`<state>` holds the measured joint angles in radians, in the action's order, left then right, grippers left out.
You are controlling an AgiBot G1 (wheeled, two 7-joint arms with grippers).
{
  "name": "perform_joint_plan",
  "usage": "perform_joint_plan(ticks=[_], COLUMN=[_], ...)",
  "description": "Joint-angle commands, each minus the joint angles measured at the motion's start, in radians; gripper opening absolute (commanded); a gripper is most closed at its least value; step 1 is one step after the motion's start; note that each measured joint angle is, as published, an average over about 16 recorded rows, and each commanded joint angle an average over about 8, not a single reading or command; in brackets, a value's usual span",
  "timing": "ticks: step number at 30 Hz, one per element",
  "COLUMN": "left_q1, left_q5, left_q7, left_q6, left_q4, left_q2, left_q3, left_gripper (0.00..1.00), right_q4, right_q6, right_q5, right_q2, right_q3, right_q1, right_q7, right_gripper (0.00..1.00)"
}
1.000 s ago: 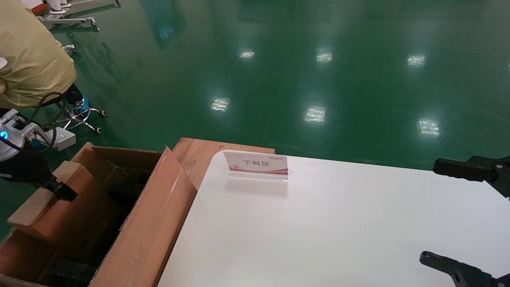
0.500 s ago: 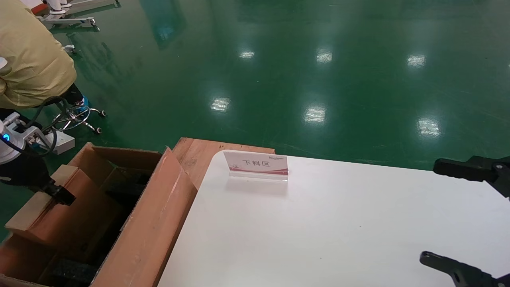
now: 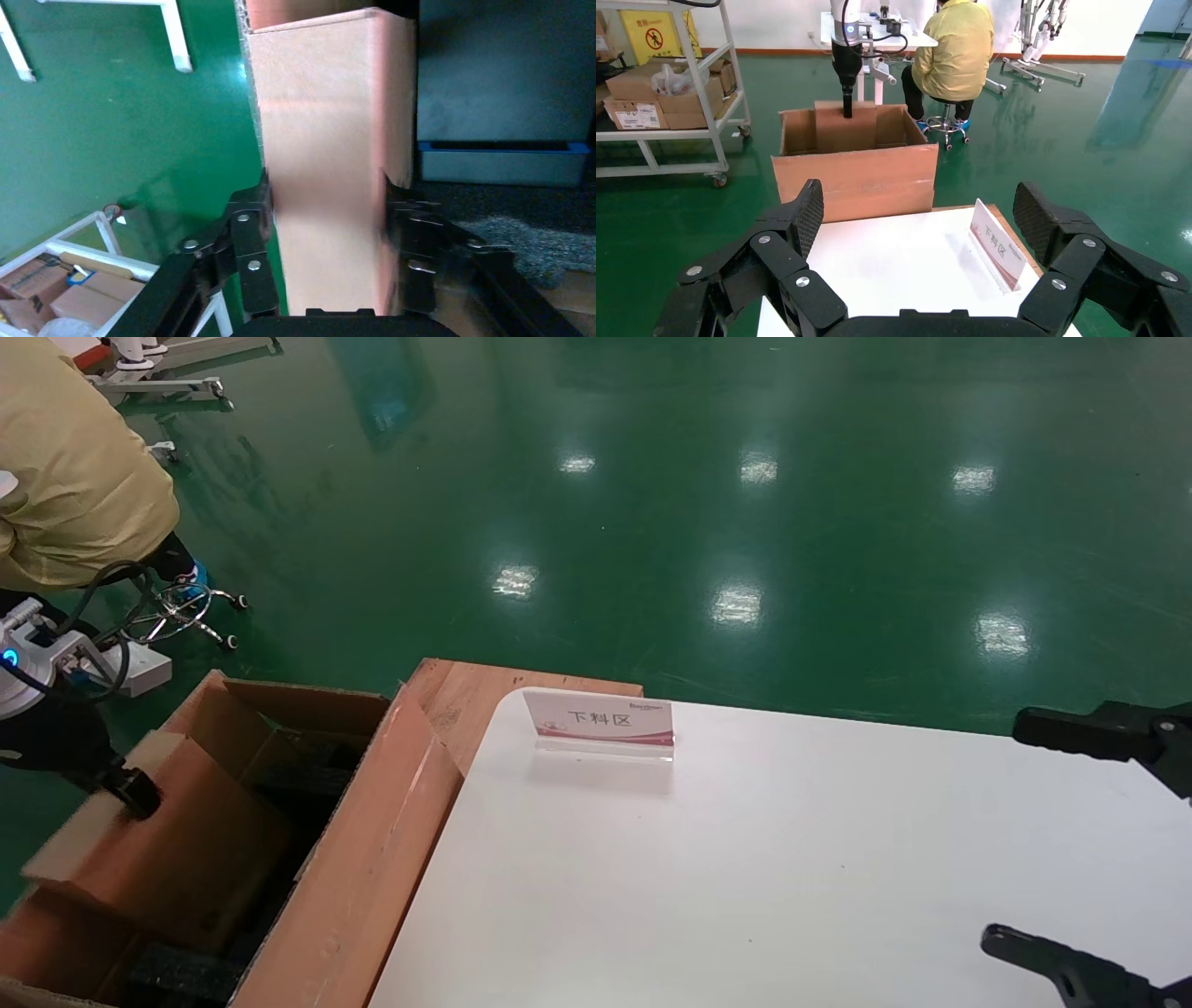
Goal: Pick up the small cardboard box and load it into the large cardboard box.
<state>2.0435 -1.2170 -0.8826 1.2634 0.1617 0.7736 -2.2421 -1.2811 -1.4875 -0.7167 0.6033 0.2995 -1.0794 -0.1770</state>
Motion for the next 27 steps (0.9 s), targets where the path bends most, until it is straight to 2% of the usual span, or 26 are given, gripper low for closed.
perform_joint_plan(ticks=[1, 10, 19, 27], left_q1=[0.001, 0.037, 0.172, 0.291], left_q5=[0.000, -0.003, -0.020, 0.045], left_q7=[0.000, 0.020, 0.078, 0.145], left_q6=[0.000, -0.012, -0.071, -0.181], left_q4=[0.001, 0.014, 0.084, 0.228], left_q2=[-0.001, 0.020, 0.068, 0.029], left_q3=[0.000, 0.003, 0.011, 0.079], left_gripper=[1.00, 1.00, 1.00, 1.00], right_q4=[0.000, 0.000, 0.001, 0.001], right_q6=[0.000, 0.000, 0.000, 0.000], right_q5=[0.000, 0.000, 0.000, 0.000], right_q2=[0.000, 0.000, 0.000, 0.000], right_q3=[0.000, 0.000, 0.001, 0.001], right_q1=[0.000, 0.000, -0.001, -0.001], right_q7=[0.000, 0.000, 0.001, 0.001], right_gripper=[1.00, 1.00, 1.00, 1.00])
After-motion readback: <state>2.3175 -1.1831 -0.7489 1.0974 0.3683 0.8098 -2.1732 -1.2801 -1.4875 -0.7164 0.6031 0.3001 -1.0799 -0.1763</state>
